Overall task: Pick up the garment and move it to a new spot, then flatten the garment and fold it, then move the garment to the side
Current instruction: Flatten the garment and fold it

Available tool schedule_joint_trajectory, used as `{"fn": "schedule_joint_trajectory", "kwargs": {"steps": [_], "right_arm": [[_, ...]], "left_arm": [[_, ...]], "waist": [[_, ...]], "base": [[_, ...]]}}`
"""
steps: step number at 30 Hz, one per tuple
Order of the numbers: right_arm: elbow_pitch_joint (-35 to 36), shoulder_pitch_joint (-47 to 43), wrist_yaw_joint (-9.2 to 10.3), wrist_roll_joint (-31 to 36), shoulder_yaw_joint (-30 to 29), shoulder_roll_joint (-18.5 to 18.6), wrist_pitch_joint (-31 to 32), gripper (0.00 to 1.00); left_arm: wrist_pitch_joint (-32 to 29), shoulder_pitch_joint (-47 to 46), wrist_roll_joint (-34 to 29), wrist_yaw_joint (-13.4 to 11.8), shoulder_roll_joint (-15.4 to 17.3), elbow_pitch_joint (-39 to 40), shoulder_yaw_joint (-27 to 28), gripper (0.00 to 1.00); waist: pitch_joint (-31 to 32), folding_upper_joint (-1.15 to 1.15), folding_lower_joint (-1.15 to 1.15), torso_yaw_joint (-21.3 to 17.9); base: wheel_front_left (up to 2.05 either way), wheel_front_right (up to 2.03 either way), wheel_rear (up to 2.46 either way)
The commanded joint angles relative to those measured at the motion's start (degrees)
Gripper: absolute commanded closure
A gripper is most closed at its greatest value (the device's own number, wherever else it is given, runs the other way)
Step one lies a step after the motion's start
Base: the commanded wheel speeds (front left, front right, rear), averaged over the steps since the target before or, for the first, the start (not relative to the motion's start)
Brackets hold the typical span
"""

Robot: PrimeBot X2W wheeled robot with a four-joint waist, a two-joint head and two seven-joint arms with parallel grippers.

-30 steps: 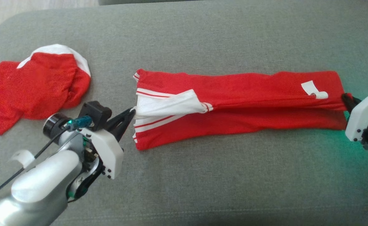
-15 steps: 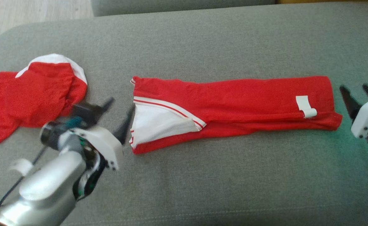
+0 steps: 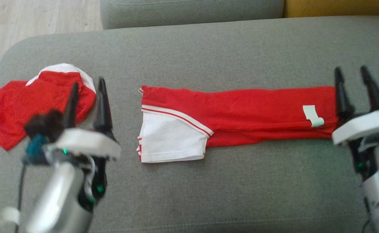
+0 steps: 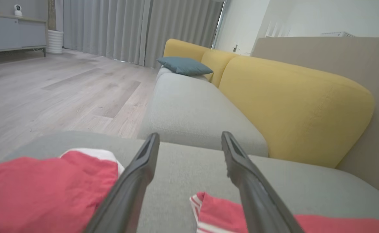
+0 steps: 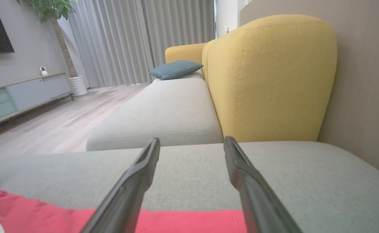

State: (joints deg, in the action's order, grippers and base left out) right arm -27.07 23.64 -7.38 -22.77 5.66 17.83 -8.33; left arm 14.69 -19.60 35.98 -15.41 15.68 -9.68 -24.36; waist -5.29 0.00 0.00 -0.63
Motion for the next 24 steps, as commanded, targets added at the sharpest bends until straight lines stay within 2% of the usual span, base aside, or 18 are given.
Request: {"fn": "schedule_joint_trajectory", "kwargs": {"steps": [1, 5, 9, 14, 19, 24], "right_arm": [[2.7, -0.4, -0.11, 1.5, 0.7, -0.3, -1.1, 0.00], [4.6, -3.5, -0.11, 5.0, -0.4, -3.2, -2.2, 0.00], [5.3, -4.6, -0.11, 6.5, -2.4, -5.2, -1.8, 0.00], [2.8, -3.4, -0.11, 7.3, -7.7, -6.6, 0.1, 0.00], [-5.9, 1.7, -0.11, 9.2, -17.1, -9.1, 5.8, 0.00], [-12.3, 5.5, -0.11, 11.9, -20.7, -8.6, 10.0, 0.00]], "left_arm": [[0.3, 0.0, -2.5, 0.6, 0.0, 2.3, 3.6, 0.00], [0.3, 5.3, -8.8, 2.3, -5.0, 4.4, 9.8, 0.00], [0.3, 8.9, -12.5, 5.4, -8.8, 5.0, 14.1, 0.00], [0.3, 8.4, -15.8, 9.0, -10.8, 4.3, 17.6, 0.00], [0.3, 6.5, -17.5, 12.4, -12.2, 2.7, 18.2, 0.00], [0.3, 4.9, -18.0, 13.5, -12.7, 2.5, 18.3, 0.00]], "waist": [[0.1, 0.00, 0.00, -0.1], [0.4, 0.00, 0.00, -0.3], [-0.6, 0.00, 0.00, -0.4], [-3.0, 0.00, 0.00, 0.1], [-6.7, 0.00, 0.00, 1.1], [-9.1, 0.00, 0.00, 2.1]], "base": [[0.00, 0.00, 0.00], [0.00, 0.00, 0.00], [0.00, 0.00, 0.00], [0.00, 0.00, 0.00], [0.00, 0.00, 0.00], [0.00, 0.00, 0.00]]}}
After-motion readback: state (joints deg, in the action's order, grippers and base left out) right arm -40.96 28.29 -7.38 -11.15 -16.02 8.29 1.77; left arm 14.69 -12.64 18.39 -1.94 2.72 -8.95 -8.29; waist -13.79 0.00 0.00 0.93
